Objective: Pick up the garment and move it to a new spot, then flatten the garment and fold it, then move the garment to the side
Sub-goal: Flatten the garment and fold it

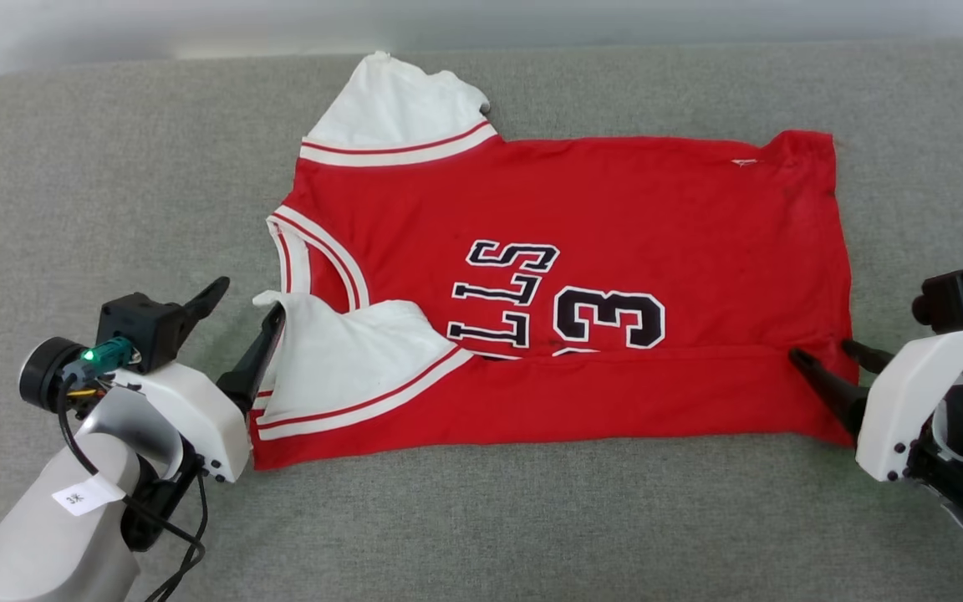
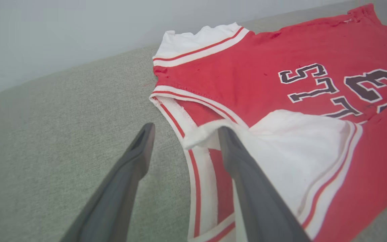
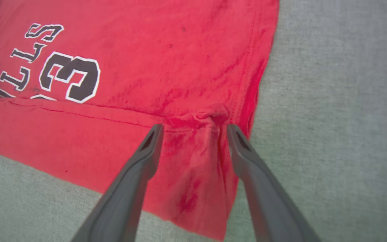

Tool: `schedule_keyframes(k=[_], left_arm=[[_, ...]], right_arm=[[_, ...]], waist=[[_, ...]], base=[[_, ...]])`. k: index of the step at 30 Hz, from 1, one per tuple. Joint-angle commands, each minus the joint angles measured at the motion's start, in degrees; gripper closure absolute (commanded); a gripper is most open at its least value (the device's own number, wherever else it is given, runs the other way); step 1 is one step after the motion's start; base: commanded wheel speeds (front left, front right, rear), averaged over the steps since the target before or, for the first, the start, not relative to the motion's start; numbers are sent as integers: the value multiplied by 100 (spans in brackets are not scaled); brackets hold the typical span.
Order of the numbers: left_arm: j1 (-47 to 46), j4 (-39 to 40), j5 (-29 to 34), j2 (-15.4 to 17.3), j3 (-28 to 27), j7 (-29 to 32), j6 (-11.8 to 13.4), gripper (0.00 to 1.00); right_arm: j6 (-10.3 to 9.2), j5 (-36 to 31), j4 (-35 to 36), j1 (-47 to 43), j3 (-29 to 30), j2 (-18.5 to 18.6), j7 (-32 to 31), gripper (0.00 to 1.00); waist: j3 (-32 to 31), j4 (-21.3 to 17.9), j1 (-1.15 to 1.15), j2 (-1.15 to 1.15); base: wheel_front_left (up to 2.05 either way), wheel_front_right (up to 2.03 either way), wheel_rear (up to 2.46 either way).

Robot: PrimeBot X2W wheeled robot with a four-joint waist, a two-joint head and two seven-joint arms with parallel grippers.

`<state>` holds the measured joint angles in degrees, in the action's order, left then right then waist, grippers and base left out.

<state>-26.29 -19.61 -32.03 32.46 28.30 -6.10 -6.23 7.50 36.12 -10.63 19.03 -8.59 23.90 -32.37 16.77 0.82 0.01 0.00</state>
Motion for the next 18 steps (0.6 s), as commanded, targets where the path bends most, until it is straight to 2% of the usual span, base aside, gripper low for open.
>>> schedule_keyframes(k=[1,4,5,8,18], left_arm=[[-1,-75,63,38,-44,-75,147,0],[167,-21,141,64,-115,-77,512,0],[167,-21,141,64,-115,-77,512,0],[422,257,-26,67,-269,76,805,0],[1680,1875,-524,446,-323,1727,1784,0]], right_arm=[[-2,-98,84,42,-93,46,-55,0],[-2,-322,231,-106,-118,97,-214,0],[-2,-322,231,-106,-118,97,-214,0],[-2,-574,376,-327,47,-15,-508,0],[-2,-1438,1328,-1122,1203,-925,-1723,0]], waist=[[-141,-30,-1,0],[-302,-47,-1,0],[-302,-47,-1,0],[-438,-46,-1,0],[-597,-39,-1,0]], base=[[0,0,0],[0,0,0],[0,0,0],[0,0,0],[0,0,0]])
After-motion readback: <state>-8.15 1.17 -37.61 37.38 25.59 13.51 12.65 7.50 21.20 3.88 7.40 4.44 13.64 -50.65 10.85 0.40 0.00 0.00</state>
